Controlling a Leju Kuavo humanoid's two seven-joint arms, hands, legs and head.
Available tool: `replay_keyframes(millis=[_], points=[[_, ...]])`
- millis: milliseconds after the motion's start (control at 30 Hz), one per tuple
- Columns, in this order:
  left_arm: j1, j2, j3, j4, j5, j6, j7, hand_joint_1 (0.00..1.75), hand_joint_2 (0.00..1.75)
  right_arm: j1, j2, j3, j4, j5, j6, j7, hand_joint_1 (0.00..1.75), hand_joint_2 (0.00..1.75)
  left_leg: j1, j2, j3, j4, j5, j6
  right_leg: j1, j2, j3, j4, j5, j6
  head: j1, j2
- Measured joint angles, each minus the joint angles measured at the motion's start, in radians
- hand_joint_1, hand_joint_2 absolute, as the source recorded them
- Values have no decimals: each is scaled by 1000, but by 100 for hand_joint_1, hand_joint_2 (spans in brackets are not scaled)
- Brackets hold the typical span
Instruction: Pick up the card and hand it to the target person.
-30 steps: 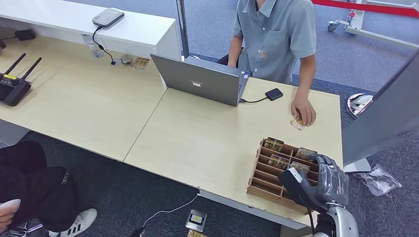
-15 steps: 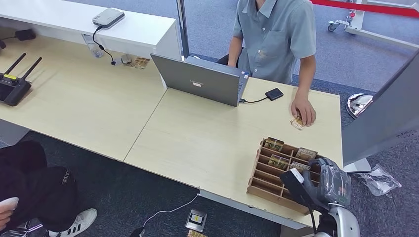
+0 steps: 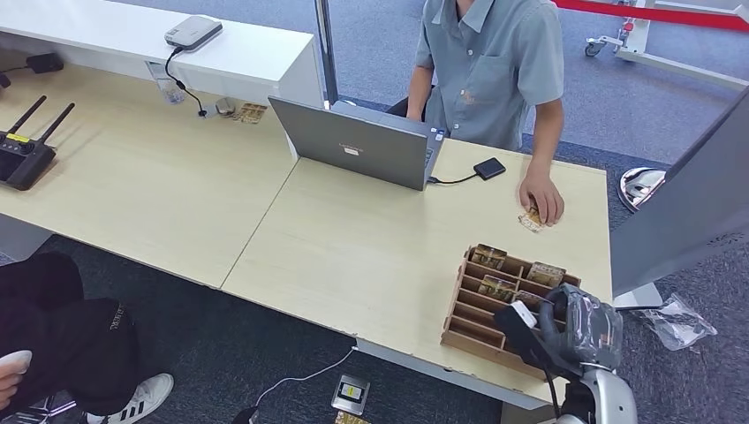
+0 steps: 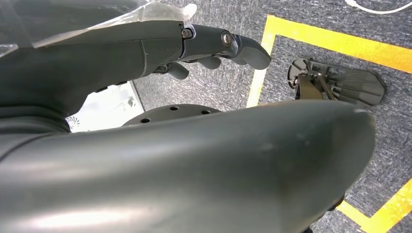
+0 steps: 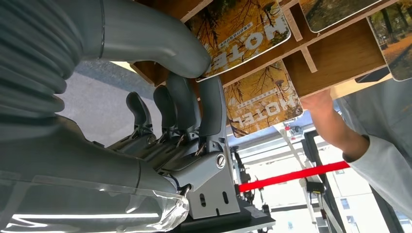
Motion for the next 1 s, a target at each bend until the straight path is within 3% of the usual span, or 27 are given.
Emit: replay_keyframes(millis=[200, 400, 733, 1000], points=[[0, -3, 2, 0, 0, -2, 0, 0, 0, 20, -8, -24, -57, 23, -17, 6, 149, 175, 0, -1, 0, 0, 0, 0, 0, -1, 0, 0, 0, 0, 0, 0], [1, -9, 8, 0, 4, 6, 0, 0, 0, 40, -17, -55, -184, 70, -51, 2, 172, 175, -1, -1, -1, 1, -1, 0, -1, -2, -1, 2, -1, 0, 0, 0], [0, 0, -2, -2, -8, -20, -4, 0, 0, 68, -37, -115, -404, 163, -15, 24, 153, 175, -1, -1, -2, 2, 0, 0, -1, -1, -2, 2, -1, 0, 0, 0], [0, 23, -28, 1, -35, -75, -13, 0, 0, 113, -33, -148, -483, 178, -7, 26, 151, 175, -1, -3, -1, 1, -1, 0, 0, -3, 0, 2, -2, 0, 0, 0]])
